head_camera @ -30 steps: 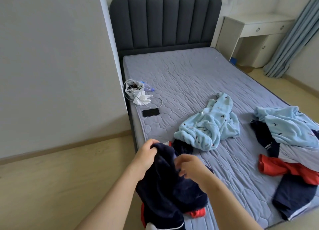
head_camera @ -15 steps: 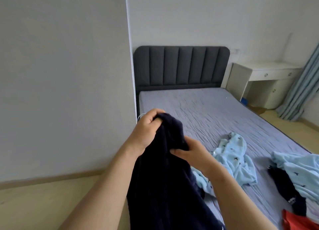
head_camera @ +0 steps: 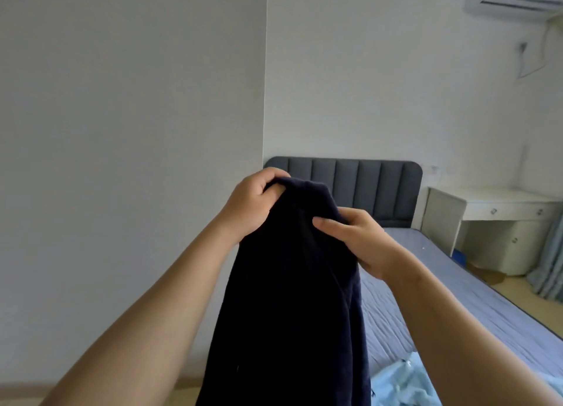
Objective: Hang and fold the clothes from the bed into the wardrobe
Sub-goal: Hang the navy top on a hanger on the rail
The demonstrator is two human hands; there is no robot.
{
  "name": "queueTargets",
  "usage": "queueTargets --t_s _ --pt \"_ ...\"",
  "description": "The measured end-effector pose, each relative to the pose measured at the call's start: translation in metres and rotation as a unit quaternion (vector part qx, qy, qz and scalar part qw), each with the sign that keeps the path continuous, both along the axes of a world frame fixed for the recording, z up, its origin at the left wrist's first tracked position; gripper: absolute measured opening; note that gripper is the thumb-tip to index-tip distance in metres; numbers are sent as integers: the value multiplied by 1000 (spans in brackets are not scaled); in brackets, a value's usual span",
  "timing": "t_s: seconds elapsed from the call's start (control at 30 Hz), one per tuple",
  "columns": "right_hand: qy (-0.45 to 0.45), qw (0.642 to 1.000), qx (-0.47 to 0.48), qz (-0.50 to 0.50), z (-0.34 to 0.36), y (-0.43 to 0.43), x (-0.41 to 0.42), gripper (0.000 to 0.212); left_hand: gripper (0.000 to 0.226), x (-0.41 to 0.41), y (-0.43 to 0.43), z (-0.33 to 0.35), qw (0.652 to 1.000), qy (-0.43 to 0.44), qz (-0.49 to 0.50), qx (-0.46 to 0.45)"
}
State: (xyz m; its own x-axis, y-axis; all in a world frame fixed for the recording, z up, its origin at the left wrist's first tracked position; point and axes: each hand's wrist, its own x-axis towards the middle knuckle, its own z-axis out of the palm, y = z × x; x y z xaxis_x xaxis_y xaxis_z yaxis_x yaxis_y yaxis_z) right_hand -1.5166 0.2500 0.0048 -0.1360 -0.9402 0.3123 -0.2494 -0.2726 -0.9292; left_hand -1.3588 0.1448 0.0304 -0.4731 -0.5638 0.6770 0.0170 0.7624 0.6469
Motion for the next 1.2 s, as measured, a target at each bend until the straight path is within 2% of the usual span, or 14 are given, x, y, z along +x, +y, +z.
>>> queueTargets --t_s 0.07,0.17,0.23,0.33,0.4,0.47,0.53,0.57,0.63,0.8,0.87,0.97,1.1,1.2 --pt "76 996 -36 -28 10 -4 0 20 29 4 -7 2 999 9 36 11" --pt "47 998 -37 -26 10 -10 3 47 26 10 -13 8 996 45 72 7" --pt "92 995 22 -21 2 -10 8 42 26 13 -15 9 994 58 94 4" --pt "304 928 214 8 -10 -7 20 34 31 21 -19 4 988 71 137 21" --pt "364 900 240 -6 -12 -9 30 36 30 28 -22 -3 981 71 177 26" --pt "299 935 190 -36 -9 -14 41 29 24 36 -26 -11 973 65 215 48" --pt "88 984 149 -48 -4 -19 51 17 21 45 -28 -17 967 9 246 66" --pt "-15 989 140 -51 -1 -23 55 13 21 50 -29 -21 963 -40 257 65" --pt "-144 975 151 -76 7 -31 60 8 20 60 -28 -27 956 -93 268 73" --pt "-308 930 166 -117 12 -44 81 16 3 81 -7 -36 961 -60 190 191" --pt "-291 940 144 -103 11 -49 89 4 9 88 1 -38 962 -68 158 214" --pt "-156 973 153 -77 13 -45 100 19 21 99 7 -39 968 -87 130 198" --pt "-18 990 139 31 10 -31 112 15 63 105 13 -39 963 -205 168 54" --pt "13 991 118 64 2 -25 111 10 26 109 17 -43 955 -240 163 56"
